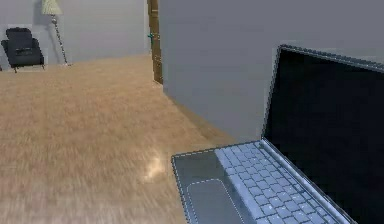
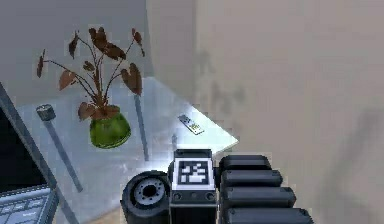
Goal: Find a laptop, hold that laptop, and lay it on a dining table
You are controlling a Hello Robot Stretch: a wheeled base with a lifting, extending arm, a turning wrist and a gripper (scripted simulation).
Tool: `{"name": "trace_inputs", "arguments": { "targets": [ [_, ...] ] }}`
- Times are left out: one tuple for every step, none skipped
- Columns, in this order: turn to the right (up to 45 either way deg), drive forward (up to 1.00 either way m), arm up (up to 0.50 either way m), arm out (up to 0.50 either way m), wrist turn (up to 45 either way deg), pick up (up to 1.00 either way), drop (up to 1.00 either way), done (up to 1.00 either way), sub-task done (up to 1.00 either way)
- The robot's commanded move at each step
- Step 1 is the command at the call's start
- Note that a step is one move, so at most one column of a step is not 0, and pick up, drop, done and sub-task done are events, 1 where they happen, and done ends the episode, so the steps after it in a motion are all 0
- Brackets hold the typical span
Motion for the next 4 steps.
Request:
{"name": "trace_inputs", "arguments": {
  "targets": [
    [-3.0,0.0,0.0,0.0,0.0,0.0,0.0,0.0,0.0],
    [0.0,0.55,0.0,0.0,0.0,0.0,0.0,0.0,0.0],
    [12.0,0.0,0.0,0.0,0.0,0.0,0.0,0.0,0.0],
    [0.0,0.15,0.0,0.0,0.0,0.0,0.0,0.0,0.0]
  ]
}}
